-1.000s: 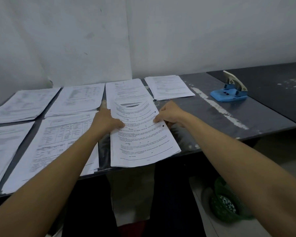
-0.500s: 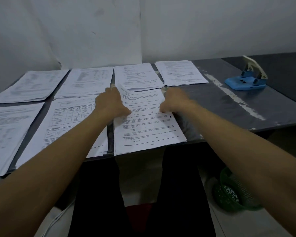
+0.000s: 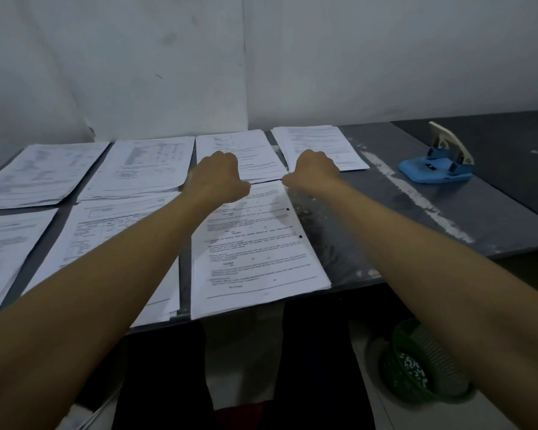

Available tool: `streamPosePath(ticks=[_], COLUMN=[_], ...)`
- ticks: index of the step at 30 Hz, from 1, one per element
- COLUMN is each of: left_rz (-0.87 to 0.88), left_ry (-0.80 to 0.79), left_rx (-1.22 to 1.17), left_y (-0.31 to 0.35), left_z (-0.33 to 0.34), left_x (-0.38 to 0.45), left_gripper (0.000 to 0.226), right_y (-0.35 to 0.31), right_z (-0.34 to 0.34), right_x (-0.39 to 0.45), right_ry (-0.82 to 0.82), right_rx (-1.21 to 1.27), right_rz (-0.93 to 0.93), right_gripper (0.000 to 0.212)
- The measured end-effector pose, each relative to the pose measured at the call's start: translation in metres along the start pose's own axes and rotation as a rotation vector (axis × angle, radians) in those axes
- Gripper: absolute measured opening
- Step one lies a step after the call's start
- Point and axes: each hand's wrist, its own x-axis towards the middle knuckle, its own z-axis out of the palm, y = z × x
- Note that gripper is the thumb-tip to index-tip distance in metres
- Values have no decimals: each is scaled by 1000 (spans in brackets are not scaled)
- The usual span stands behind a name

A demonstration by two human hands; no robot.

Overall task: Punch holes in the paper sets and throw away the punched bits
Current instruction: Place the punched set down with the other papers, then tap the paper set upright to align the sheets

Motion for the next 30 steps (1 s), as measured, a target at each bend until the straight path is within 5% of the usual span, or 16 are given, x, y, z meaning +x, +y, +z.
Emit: streamPosePath(ticks=[9,15,18,22,30], left_rz=[91,61,-33,-80,-96], left_ry=[-78,-164,-243,-324,-322], left_rx=[-251,-172,-100,-41,25], left_y=[78,113,124,124,129], left_z=[48,74,91,104,113], left_x=[99,154,178,200,215], left_gripper=[17,24,52,87,89], right_y=[54,79,98,112,124], right_z=[-12,-18,-16,-11,-6], right_x=[78,128,154,176,194], right_ry=[75,92,27,-79,-101], right_rx=[-2,-10,-37,-124,-127], right_rz=[126,176,254,307,412], right_gripper=[20,17,20,50,65])
